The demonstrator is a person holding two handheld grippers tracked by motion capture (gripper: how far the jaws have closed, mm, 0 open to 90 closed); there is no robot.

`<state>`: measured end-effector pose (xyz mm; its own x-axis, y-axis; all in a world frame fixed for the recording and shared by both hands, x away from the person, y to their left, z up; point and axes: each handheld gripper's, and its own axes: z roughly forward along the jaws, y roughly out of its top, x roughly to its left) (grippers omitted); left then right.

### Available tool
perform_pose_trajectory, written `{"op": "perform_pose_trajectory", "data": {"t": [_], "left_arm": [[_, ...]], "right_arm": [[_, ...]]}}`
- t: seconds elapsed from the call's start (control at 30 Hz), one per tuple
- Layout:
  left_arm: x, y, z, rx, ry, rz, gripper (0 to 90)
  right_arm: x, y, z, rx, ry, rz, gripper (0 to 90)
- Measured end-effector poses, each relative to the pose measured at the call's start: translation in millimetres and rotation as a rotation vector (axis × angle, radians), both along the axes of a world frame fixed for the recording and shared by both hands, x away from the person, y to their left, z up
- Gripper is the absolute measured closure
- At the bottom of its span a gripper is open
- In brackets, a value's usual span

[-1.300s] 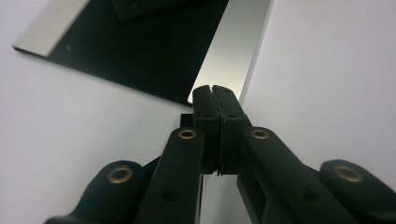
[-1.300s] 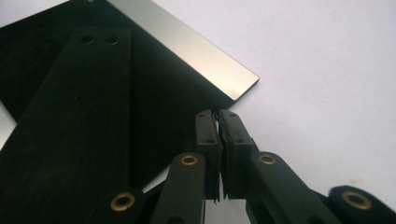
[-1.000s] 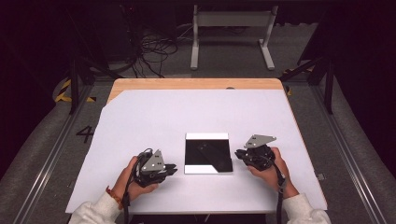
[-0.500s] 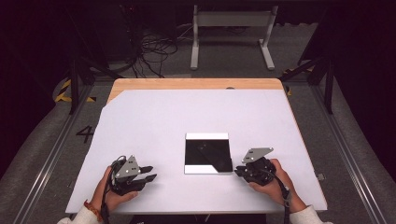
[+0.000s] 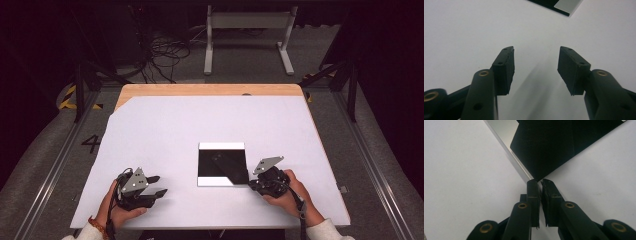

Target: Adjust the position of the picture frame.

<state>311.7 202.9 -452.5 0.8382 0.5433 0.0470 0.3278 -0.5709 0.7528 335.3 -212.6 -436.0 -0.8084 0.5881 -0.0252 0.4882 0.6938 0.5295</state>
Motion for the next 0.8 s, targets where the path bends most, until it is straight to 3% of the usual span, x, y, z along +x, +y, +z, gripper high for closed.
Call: {"op": "perform_pose_trajectory", "data": {"t": [0.2,0.43,0.8], "left_arm": [[0.9,-1.2,-1.9,0.005,0.005,0.008,41.3],[1.5,-3.1,-3.2,0.01,0.004,0.018,39.5],[1.1,-3.9,-3.5,0.008,0.013,0.007,38.9]], "right_arm": [[3.2,3.4,2.0,-0.024,0.02,0.012,85.7],[5.3,-2.1,-0.1,0.037,0.043,0.003,82.8],[4.1,-4.3,-1.8,0.067,0.03,0.0,82.2]]}}
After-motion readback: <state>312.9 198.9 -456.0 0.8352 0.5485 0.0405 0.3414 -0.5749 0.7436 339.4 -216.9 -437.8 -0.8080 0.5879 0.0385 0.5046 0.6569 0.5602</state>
